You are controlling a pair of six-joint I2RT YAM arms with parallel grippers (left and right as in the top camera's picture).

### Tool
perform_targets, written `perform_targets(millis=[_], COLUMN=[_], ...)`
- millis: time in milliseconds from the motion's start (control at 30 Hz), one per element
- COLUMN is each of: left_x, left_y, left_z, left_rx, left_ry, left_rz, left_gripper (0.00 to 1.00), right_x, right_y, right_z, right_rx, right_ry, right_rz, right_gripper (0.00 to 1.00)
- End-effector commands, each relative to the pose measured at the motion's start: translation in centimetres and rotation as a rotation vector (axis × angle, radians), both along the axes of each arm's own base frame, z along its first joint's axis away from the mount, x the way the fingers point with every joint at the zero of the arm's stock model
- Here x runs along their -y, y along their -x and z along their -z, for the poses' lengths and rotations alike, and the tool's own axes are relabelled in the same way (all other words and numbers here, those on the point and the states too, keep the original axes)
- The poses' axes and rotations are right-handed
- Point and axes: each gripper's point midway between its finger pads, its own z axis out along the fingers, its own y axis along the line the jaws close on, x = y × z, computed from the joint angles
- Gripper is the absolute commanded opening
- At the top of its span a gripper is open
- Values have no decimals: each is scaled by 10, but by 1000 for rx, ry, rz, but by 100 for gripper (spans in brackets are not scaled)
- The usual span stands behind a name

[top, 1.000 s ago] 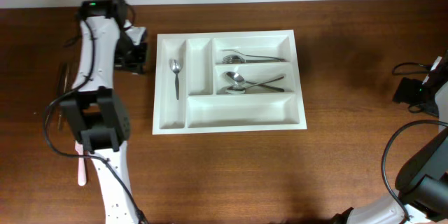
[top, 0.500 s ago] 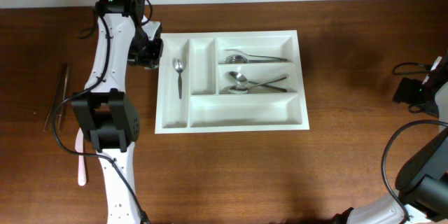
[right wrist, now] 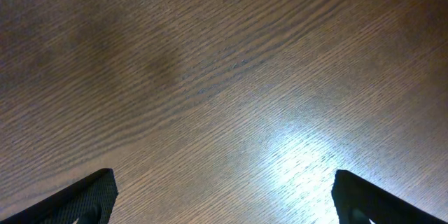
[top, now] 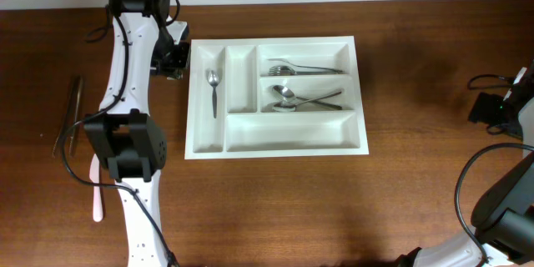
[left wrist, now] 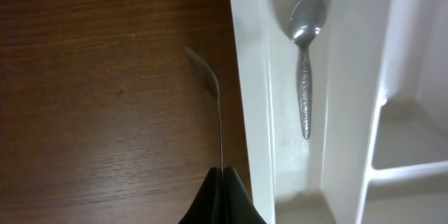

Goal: Pack container
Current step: 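Carry the spoon right and lower it into the tray's left compartment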

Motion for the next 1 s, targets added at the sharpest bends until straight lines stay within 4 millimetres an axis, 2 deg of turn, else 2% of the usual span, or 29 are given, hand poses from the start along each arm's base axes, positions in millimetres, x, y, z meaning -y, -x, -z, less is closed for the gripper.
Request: perform_targets(millis=[0,200,467,567,800,967], left_x=[10,46,85,90,87,88], left_y=[2,7,6,2,-4,-8], left_z=[-58,-65,-65,-63,-54,-42], left_rx=[130,129,156,166,166,148], left_ry=[18,137,147,148,139,136], left_rz=[-2,48,132,140,124,124], left_gripper=[2,2,2,2,2,2], right_x=[-2,-2,-2,-2,-2,-2], right_y=[1,1,1,1,1,1], right_z=[-2,-2,-2,-2,-2,-2], right_rx=[1,1,1,1,1,1], right_ry=[4,3,3,4,3,3], right_rz=[-5,-5,-5,-5,-5,-5], right_gripper=[99,99,99,99,99,99])
